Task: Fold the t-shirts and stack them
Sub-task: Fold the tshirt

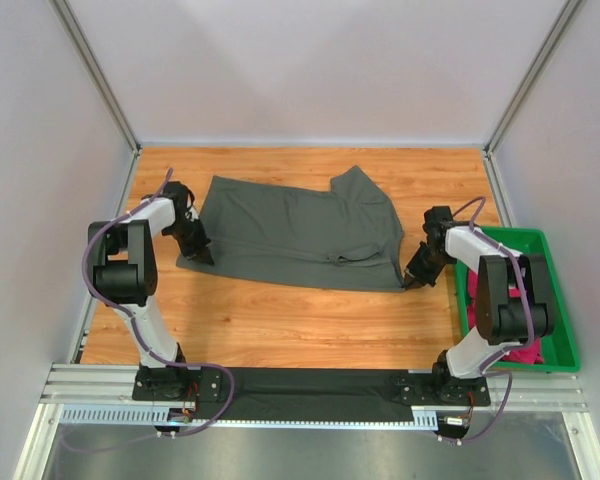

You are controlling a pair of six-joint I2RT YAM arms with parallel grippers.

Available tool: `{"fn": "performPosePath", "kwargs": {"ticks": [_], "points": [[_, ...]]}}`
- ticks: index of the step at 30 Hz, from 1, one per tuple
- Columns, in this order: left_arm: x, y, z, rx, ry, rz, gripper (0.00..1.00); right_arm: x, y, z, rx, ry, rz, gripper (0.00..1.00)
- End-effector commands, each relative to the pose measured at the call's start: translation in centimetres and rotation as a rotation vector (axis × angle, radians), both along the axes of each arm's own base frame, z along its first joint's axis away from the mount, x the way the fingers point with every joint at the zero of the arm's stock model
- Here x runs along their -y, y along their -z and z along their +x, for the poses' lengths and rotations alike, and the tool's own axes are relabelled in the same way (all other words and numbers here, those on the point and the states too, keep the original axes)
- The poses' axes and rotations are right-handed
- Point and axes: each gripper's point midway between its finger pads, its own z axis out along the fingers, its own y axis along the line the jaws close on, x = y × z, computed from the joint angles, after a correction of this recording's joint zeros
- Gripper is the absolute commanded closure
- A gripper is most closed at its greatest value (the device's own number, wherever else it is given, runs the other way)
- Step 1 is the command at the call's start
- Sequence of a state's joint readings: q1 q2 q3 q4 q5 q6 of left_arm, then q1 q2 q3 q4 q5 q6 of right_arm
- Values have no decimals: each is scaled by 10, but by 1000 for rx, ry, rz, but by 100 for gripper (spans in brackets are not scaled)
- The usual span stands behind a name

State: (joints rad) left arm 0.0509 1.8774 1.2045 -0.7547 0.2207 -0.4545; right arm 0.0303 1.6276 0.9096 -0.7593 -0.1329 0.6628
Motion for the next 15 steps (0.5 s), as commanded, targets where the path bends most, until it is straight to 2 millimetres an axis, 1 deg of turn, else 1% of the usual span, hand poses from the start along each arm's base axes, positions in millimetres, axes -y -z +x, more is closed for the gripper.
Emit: {"fn": "performPosePath", "kwargs": {"ticks": [1, 2, 3, 4, 5, 6, 7, 8, 9, 11, 12, 13, 14, 15], "points": [[-7, 2, -21, -19, 20, 20, 96, 39, 2, -17, -25, -48, -206, 98], [-6, -2, -22, -8, 25, 20, 95, 40, 0, -17, -21, -68, -215, 93], [-4, -15, -23, 24, 33, 21, 91, 41, -4, -18, -30, -79, -220, 78], [-3, -20, -26, 35, 37, 20, 88, 46, -8, -16, -25, -85, -243, 72], [-1, -27, -27, 53, 46, 20, 85, 48, -16, -10, -2, -99, -257, 68], [-1, -41, -28, 90, 48, 22, 82, 50, -24, -12, 4, -111, -269, 66], [-2, -48, -30, 102, 48, 32, 80, 54, -30, -11, 13, -118, -288, 63], [-3, -55, -30, 119, 51, 40, 80, 54, -39, -5, 40, -120, -293, 62], [-5, -67, -31, 151, 50, 52, 78, 53, -49, -4, 66, -132, -293, 61], [-6, -78, -28, 200, 57, 63, 76, 41, -64, 7, 139, -164, -259, 59], [-6, -84, -22, 231, 60, 59, 76, 34, -78, 17, 195, -180, -241, 58], [1, -89, -17, 256, 75, 18, 77, 21, -84, 24, 232, -205, -195, 58], [7, -91, -10, 279, 86, -14, 79, 17, -89, 31, 259, -211, -180, 58], [16, -89, -5, 279, 96, -63, 80, 6, -97, 46, 314, -224, -139, 58]]}}
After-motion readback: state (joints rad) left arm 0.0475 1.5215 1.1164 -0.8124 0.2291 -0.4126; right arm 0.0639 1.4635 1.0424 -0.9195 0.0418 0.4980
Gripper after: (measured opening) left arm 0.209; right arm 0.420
